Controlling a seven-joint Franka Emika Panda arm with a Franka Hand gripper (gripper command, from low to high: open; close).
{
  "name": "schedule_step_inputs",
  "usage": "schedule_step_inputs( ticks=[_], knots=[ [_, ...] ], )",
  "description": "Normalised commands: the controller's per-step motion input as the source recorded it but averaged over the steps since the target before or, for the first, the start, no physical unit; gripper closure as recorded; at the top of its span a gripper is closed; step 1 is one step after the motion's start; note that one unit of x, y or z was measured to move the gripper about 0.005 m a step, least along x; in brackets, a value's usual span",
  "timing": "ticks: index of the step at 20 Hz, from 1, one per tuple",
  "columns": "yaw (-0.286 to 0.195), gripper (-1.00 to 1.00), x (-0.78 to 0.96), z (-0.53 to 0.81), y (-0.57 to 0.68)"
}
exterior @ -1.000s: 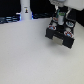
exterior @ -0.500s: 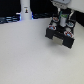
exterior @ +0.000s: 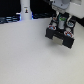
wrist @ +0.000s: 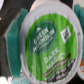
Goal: Open the kcup holder, insert the kcup into the holder, and close the kcup holder
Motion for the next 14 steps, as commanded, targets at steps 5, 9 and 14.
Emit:
schedule_step_inputs(
  ticks=[5,9,14],
  knots=[
    [0.01,1.0,0.01,-0.25,0.01],
    [0.032,-1.0,0.03,-0.09,0.09],
    [0.044,-1.0,0.05,0.05,0.14]
  ],
)
